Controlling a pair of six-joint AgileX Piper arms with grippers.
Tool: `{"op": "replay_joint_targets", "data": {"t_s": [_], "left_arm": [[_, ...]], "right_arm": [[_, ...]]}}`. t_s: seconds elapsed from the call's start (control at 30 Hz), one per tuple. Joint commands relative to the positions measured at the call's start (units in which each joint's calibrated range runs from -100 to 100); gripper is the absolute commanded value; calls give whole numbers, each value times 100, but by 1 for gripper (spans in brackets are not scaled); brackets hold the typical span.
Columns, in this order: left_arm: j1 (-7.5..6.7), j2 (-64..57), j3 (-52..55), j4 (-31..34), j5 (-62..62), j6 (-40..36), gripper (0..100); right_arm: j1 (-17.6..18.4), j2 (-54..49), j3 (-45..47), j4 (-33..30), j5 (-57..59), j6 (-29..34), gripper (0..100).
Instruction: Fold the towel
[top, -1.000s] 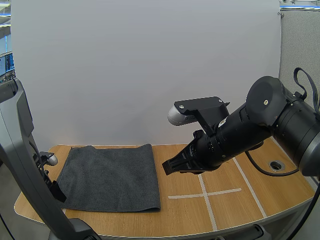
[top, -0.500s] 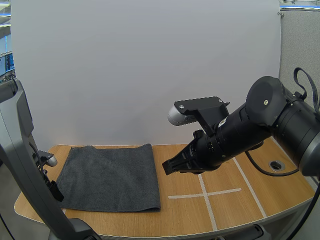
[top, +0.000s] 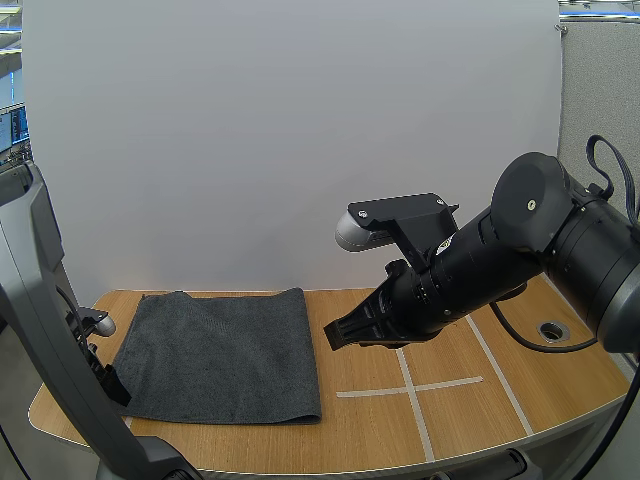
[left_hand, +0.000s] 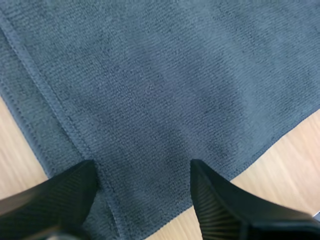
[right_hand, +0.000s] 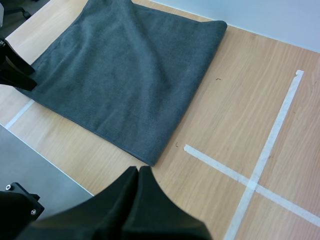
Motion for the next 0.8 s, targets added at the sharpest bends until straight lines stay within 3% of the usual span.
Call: {"op": "replay_joint_targets", "data": {"t_s": [0.0,0.77], "left_arm": [[2,174,40,-55,391,4,89],[2,174,-468,-105,728,-101,88]], "right_arm": [[-21,-21,-2,-9,6,-44,0],[-21,-21,-2,-9,6,-44,0]]}}
